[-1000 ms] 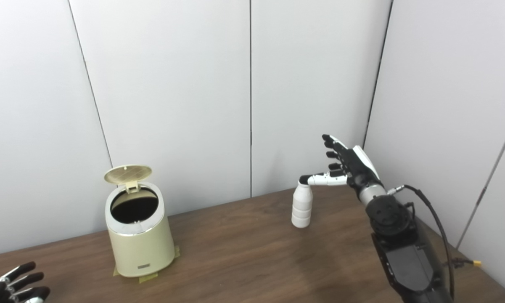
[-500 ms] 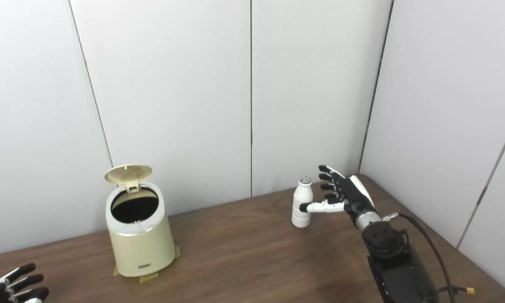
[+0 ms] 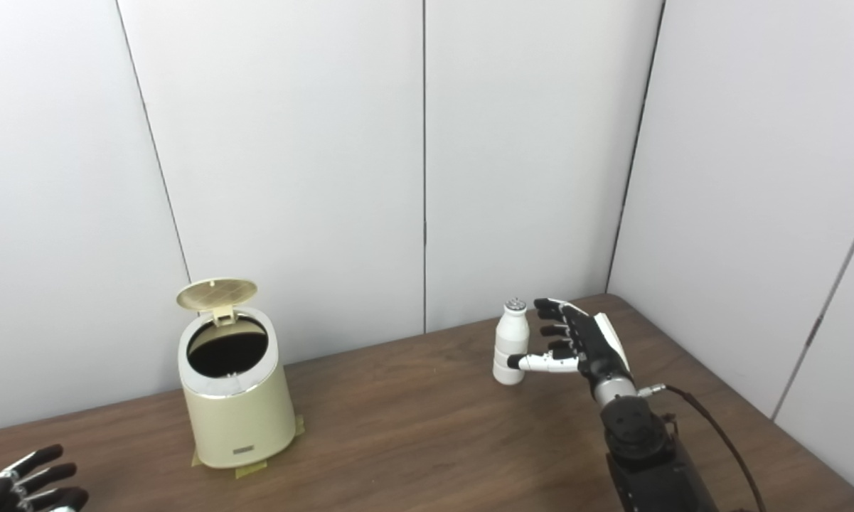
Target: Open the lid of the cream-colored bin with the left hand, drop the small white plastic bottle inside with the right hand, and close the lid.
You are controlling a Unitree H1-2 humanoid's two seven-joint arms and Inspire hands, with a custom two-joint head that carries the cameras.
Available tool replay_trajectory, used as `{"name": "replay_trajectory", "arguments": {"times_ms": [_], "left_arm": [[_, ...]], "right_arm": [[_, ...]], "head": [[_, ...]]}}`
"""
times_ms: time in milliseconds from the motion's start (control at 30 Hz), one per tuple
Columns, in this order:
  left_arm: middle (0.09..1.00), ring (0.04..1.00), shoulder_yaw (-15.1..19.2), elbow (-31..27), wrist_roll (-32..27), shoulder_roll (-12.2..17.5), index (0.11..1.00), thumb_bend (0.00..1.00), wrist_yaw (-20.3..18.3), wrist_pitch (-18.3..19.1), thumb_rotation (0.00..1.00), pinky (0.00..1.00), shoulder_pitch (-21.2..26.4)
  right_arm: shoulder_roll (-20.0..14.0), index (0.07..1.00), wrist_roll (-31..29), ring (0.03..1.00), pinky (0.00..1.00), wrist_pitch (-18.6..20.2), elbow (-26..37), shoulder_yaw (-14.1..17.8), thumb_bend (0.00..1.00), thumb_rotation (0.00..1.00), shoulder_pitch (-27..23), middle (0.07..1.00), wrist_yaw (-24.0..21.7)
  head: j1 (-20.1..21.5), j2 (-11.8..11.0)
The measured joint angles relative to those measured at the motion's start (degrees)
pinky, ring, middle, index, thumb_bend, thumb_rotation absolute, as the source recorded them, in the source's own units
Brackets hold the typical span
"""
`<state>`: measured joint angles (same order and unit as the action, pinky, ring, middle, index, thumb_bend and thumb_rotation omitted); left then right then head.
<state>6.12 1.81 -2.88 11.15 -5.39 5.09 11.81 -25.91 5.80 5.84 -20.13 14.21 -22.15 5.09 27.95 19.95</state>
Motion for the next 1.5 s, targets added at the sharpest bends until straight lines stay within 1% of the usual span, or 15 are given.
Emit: {"name": "replay_trajectory", "arguments": {"times_ms": [167,233,467,633,733,800,900,1000,1033,1067,1100,1167,1267,1367,1500], "left_arm": [[0.731,0.649,-0.15,0.00,-0.02,0.00,0.802,0.74,-0.11,0.01,0.23,0.53,-0.02],[0.731,0.651,-0.15,0.00,-0.10,0.00,0.801,0.73,-0.21,0.01,0.23,0.53,-0.03],[0.735,0.659,-0.18,-0.04,-0.28,0.06,0.803,0.74,-0.78,0.20,0.25,0.55,-0.27],[0.748,0.673,-0.17,-0.04,-0.26,0.07,0.820,0.72,-1.14,0.20,0.23,0.56,-0.32],[0.750,0.672,-0.15,-0.11,-0.31,0.06,0.822,0.70,-1.28,0.45,0.22,0.56,-0.34],[0.753,0.675,-0.09,-0.40,-0.31,0.07,0.827,0.70,-1.28,0.57,0.23,0.57,-0.48],[0.762,0.685,-0.11,-0.43,-0.32,0.08,0.833,0.67,-1.42,0.57,0.20,0.58,-0.51],[0.764,0.684,-0.12,-0.43,-0.38,0.10,0.836,0.64,-1.49,0.57,0.15,0.57,-0.51],[0.764,0.685,-0.11,-0.43,-0.38,0.12,0.835,0.63,-1.49,0.57,0.13,0.57,-0.51],[0.764,0.684,-0.12,-0.43,-0.38,0.15,0.834,0.62,-1.50,0.58,0.12,0.58,-0.51],[0.765,0.685,-0.11,-0.46,-0.39,0.15,0.834,0.63,-1.49,0.64,0.12,0.58,-0.51],[0.769,0.688,-0.11,-0.69,-0.43,0.15,0.838,0.63,-1.49,0.83,0.13,0.58,-0.56],[0.775,0.696,-0.13,-0.81,-0.46,0.15,0.836,0.61,-1.53,0.85,0.12,0.59,-0.58],[0.782,0.701,-0.17,-0.81,-0.43,0.16,0.847,0.58,-1.61,0.85,0.08,0.59,-0.59],[0.786,0.705,-0.19,-1.37,-0.39,0.16,0.852,0.56,-1.67,1.18,0.04,0.60,-0.64]], "right_arm": [[0.33,0.735,0.27,0.704,0.63,-1.60,-0.60,-0.53,0.81,0.02,-1.00,0.748,1.26],[0.58,0.736,0.47,0.710,0.63,-1.78,-1.13,-0.89,0.82,0.01,-1.37,0.749,1.82],[1.12,0.741,0.92,0.700,0.61,-1.84,-3.64,-1.73,0.84,0.05,-1.74,0.747,2.07],[1.12,0.755,1.47,0.707,0.62,-1.84,-3.68,-2.20,0.86,0.06,-2.13,0.761,2.13],[1.12,0.755,1.71,0.717,0.64,-1.83,-3.68,-2.54,0.86,0.05,-2.31,0.762,2.13],[1.11,0.754,2.20,0.711,0.63,-1.83,-3.75,-2.87,0.86,0.06,-2.31,0.758,2.13],[1.09,0.754,2.81,0.684,0.61,-1.81,-3.84,-3.46,0.85,0.04,-2.30,0.744,2.14],[1.04,0.742,3.72,0.654,0.58,-1.84,-4.27,-3.90,0.82,0.01,-2.30,0.716,2.46],[1.03,0.710,4.36,0.626,0.57,-2.13,-4.69,-4.12,0.81,0.00,-2.31,0.657,3.23],[1.02,0.672,4.89,0.584,0.54,-2.94,-5.59,-4.27,0.69,0.00,-2.40,0.574,3.99],[1.01,0.612,5.20,0.500,0.48,-4.02,-6.92,-4.32,0.60,0.00,-2.62,0.528,4.71],[1.00,0.540,5.81,0.425,0.39,-5.09,-8.74,-4.36,0.54,0.00,-2.89,0.496,6.00],[0.93,0.503,7.11,0.408,0.36,-5.77,-10.26,-4.77,0.52,0.00,-3.27,0.485,7.42],[0.66,0.505,9.12,0.399,0.35,-5.81,-10.25,-5.69,0.52,0.00,-3.50,0.474,8.71],[0.61,0.514,10.32,0.388,0.34,-5.65,-9.96,-5.95,0.52,0.00,-3.51,0.458,9.77]], "head": [[-0.18,0.18],[-0.18,0.18],[-0.26,0.53],[-0.26,0.53],[-0.26,0.53],[-0.35,0.88],[-0.35,1.05],[-0.44,1.14],[-0.44,1.32],[-0.44,1.32],[-0.44,1.32],[-0.44,1.32],[-0.44,1.32],[-0.44,1.32],[-0.53,1.58]]}}
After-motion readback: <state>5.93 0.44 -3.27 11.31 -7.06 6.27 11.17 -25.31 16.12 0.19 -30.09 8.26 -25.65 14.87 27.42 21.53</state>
